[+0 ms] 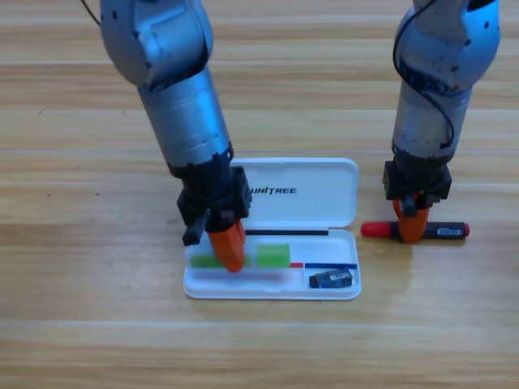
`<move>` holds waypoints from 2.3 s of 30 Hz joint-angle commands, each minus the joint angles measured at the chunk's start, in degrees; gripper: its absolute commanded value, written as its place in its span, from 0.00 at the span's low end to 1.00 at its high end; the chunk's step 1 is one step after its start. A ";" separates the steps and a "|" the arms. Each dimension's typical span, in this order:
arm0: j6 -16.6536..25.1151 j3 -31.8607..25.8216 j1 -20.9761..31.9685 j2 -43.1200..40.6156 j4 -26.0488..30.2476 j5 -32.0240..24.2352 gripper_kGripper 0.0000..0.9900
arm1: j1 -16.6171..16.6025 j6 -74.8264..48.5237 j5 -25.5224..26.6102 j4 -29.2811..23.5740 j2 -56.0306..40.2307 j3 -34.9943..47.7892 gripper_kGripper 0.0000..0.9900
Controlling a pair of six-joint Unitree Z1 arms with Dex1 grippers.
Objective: Clean up eraser and pencils
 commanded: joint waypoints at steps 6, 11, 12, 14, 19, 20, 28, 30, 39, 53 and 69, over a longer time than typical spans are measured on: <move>-0.80 -1.36 -2.04 5.09 -0.92 -0.32 0.00 | -1.21 -0.88 -1.30 -0.38 1.49 3.79 0.00; -0.89 -1.63 -2.04 5.35 -0.92 -0.23 0.00 | -1.21 -0.88 -1.73 -0.29 -2.11 5.73 0.00; -0.89 -1.54 -2.04 5.44 -0.92 -0.23 0.00 | -1.13 -0.79 -1.82 -0.29 -2.55 5.90 0.00; -0.89 -1.45 -2.04 5.44 -0.92 -0.15 0.00 | -0.95 -0.79 -1.82 -0.20 -3.17 6.26 0.00; -0.98 -1.36 -2.12 5.62 -0.92 -0.15 0.00 | -0.60 -0.79 -1.91 -0.11 -4.84 7.31 0.00; -1.07 -1.45 -2.12 5.53 -0.92 -0.15 0.00 | -0.60 -0.79 -2.00 -0.11 -5.19 7.49 0.00; -1.77 -0.92 -2.12 5.35 -0.83 0.12 0.99 | 0.81 -0.26 -0.68 2.70 -11.78 9.16 0.00; -1.86 -1.01 -2.12 5.26 -0.83 0.12 1.00 | 1.51 0.18 0.11 3.49 -13.89 9.33 0.00; -2.30 -1.36 -2.12 3.95 0.40 0.47 1.00 | 5.38 3.17 3.28 4.81 -17.58 8.19 0.00; -1.86 -0.66 2.36 -28.05 10.60 4.60 1.00 | 13.29 8.18 3.45 9.73 -6.07 -6.84 0.00; 5.44 31.51 27.23 -50.28 -11.11 -2.43 1.00 | 16.72 10.90 2.57 17.11 15.55 -34.88 0.00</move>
